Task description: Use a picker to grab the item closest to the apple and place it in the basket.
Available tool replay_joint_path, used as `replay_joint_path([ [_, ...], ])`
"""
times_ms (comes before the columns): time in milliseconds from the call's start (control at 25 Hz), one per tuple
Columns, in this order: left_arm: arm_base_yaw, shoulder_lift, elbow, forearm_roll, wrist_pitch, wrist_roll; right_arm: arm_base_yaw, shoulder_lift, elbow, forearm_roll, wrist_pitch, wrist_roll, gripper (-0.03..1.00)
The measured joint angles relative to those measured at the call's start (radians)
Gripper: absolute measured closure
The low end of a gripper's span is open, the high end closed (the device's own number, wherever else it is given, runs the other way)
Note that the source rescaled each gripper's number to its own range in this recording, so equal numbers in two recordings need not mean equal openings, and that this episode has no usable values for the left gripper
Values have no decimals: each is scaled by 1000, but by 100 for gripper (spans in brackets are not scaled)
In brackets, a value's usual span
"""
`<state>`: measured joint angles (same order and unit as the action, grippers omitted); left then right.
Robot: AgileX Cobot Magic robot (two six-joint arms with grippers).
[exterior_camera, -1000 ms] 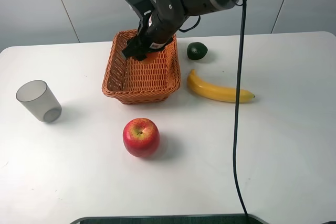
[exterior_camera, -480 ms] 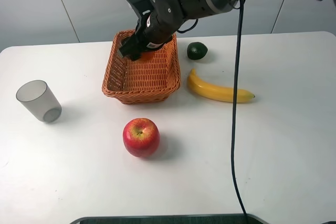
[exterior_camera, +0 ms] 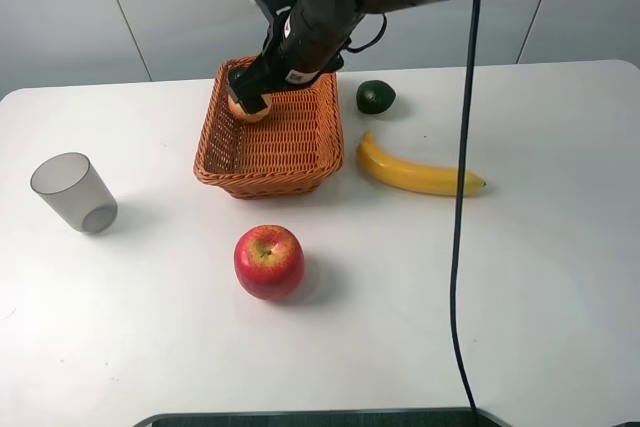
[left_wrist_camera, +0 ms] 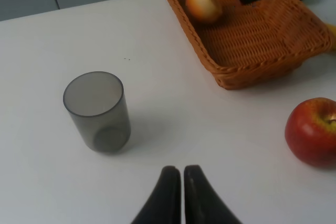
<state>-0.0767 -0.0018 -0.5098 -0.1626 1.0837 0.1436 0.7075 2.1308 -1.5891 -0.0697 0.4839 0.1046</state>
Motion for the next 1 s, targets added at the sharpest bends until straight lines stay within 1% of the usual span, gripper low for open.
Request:
replay_joint_path([
  [120,0,0,0,0,0,0,0,-64,28,3,80,62,-3],
  [240,0,0,0,0,0,0,-14,-151,123,25,102,115,-3],
  [320,0,0,0,0,0,0,-42,-219,200,30,111,148,-3],
  [600,0,0,0,0,0,0,-185,-455,506,32,139,221,-3],
  [760,0,0,0,0,0,0,-291,-618,658,32,154,240,-3],
  [920,0,0,0,0,0,0,-395,-792,767,24,220,249,-3],
  [1000,0,0,0,0,0,0,-430,-874,800,-6,284,255,-3],
])
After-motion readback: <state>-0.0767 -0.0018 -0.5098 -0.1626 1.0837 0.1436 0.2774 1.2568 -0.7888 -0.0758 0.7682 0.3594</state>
